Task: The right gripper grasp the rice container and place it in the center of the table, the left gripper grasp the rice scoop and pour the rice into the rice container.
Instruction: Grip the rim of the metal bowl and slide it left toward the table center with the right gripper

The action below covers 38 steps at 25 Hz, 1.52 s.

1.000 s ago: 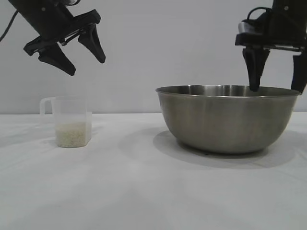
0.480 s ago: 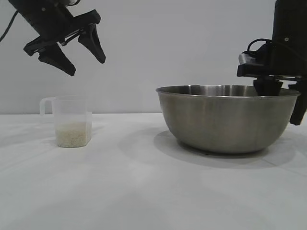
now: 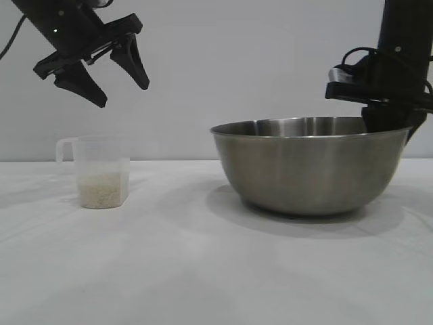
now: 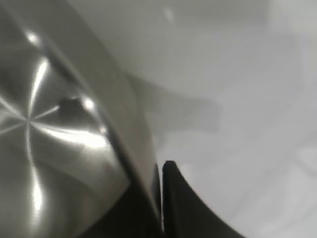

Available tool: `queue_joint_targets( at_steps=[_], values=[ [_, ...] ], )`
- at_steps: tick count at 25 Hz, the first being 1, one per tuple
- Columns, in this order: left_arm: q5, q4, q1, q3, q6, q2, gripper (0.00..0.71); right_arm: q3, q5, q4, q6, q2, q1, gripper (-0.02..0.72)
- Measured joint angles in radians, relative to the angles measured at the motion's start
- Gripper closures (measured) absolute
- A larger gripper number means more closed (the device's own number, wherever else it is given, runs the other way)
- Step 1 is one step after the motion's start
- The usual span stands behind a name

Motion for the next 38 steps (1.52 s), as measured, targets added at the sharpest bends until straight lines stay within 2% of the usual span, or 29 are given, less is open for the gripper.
queue_joint_targets(
  at_steps=[8, 18, 19, 20, 26, 28, 29, 32, 33, 34, 38],
  values=[
    [0.011, 0.0, 0.0, 0.0, 0.0, 0.0, 0.203, 0.0, -0.002, 0.026, -0.01, -0.018, 0.111, 0.703],
    [0.014, 0.0, 0.0, 0.0, 0.0, 0.0, 0.203, 0.0, -0.001, 0.063, -0.012, 0.012, 0.122, 0.703],
    [0.014, 0.0, 0.0, 0.0, 0.0, 0.0, 0.203, 0.0, -0.001, 0.07, -0.012, 0.013, 0.122, 0.636],
    [0.014, 0.0, 0.0, 0.0, 0.0, 0.0, 0.203, 0.0, -0.001, 0.072, -0.012, 0.013, 0.122, 0.636],
    [0.014, 0.0, 0.0, 0.0, 0.0, 0.0, 0.203, 0.0, -0.001, 0.079, -0.012, 0.013, 0.122, 0.326],
    [0.014, 0.0, 0.0, 0.0, 0.0, 0.0, 0.203, 0.0, -0.002, 0.073, -0.012, 0.009, 0.122, 0.248],
    [0.014, 0.0, 0.0, 0.0, 0.0, 0.0, 0.203, 0.0, -0.002, 0.07, -0.012, 0.001, 0.122, 0.229],
    [0.014, 0.0, 0.0, 0.0, 0.0, 0.0, 0.203, 0.0, -0.002, 0.04, -0.012, -0.045, 0.122, 0.244],
    [0.014, 0.0, 0.0, 0.0, 0.0, 0.0, 0.203, -0.002, -0.001, 0.017, -0.012, -0.068, 0.122, 0.244],
    [0.014, 0.0, 0.0, 0.0, 0.0, 0.0, 0.203, -0.002, -0.001, -0.007, -0.006, -0.091, 0.122, 0.204],
    [0.015, 0.0, 0.0, 0.0, 0.0, 0.0, 0.203, -0.002, 0.005, -0.13, 0.037, -0.181, 0.122, 0.219]
  ],
)
